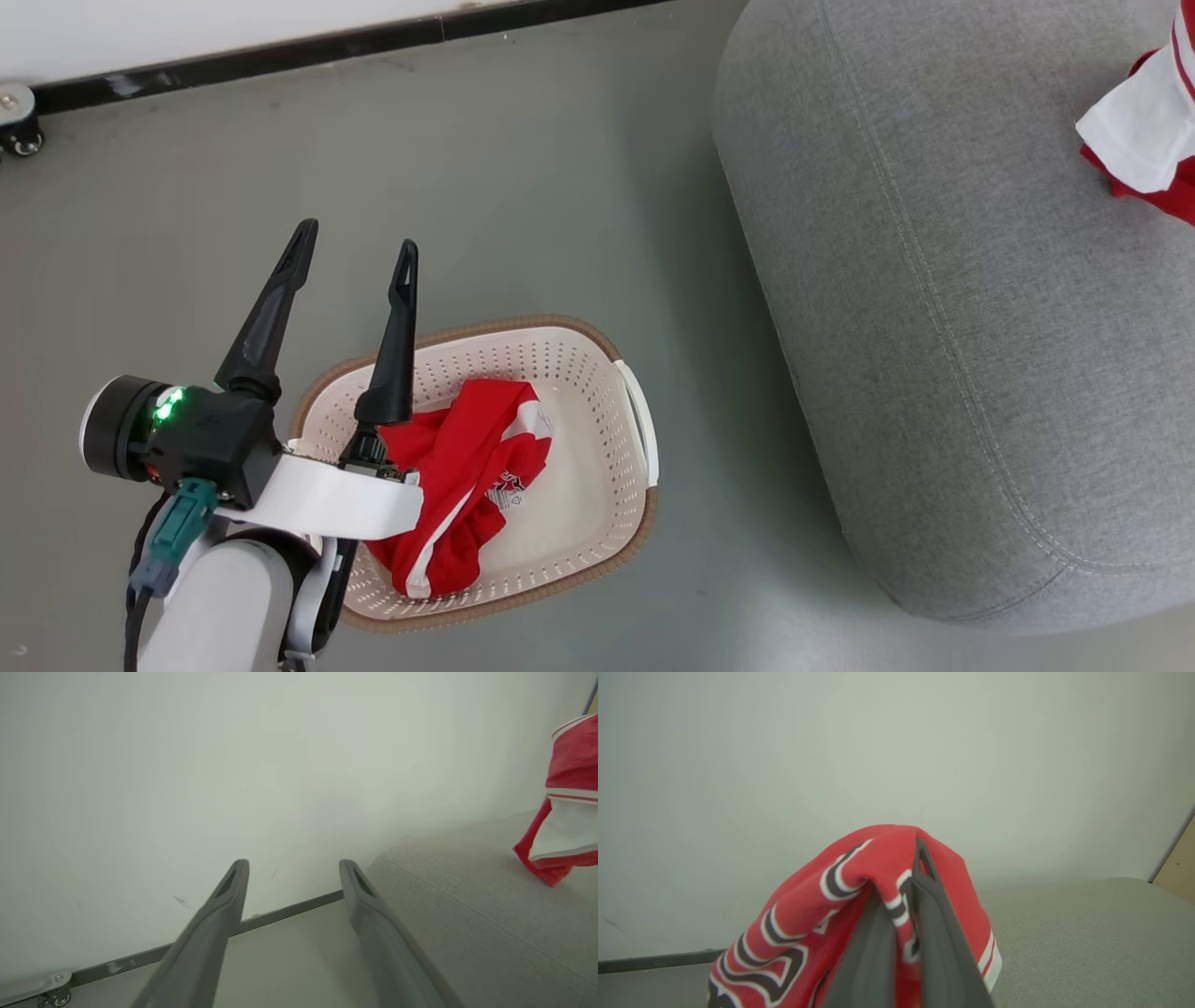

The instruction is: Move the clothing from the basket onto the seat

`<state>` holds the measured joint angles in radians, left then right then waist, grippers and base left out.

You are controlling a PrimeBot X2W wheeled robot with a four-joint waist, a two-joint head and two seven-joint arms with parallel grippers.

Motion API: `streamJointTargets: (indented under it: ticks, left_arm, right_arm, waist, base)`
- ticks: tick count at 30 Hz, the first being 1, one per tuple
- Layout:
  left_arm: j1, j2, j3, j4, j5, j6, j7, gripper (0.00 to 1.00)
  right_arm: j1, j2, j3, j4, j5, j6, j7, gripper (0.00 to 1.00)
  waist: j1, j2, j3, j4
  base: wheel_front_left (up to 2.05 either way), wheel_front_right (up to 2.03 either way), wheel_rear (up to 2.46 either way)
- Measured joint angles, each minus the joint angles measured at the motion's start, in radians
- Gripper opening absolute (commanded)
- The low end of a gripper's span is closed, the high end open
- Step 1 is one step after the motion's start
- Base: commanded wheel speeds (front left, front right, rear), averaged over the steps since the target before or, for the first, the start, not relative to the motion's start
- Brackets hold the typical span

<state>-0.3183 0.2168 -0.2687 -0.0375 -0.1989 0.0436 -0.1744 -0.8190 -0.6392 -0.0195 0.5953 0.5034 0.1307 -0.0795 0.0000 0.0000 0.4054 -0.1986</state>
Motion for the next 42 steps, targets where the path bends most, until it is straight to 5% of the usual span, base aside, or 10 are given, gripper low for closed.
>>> streamJointTargets:
  ticks: [36,42]
  left_arm:
    - [-0.021,0.021,0.02,-0.009,0.017,0.002,0.005,1.0]
    - [-0.021,0.015,0.018,0.0,0.016,0.004,0.0,1.0]
  right_arm:
    - [0.153,0.122,0.044,0.262,0.062,0.0,-0.142,0.0]
    - [0.163,0.132,0.067,0.286,0.062,0.0,-0.149,0.45]
  waist:
    - [0.0,0.0,0.07,-0.043]
    - [0.0,0.0,0.061,-0.044]
  base:
    - [0.0,0.0,0.0]
    - [0.0,0.0,0.0]
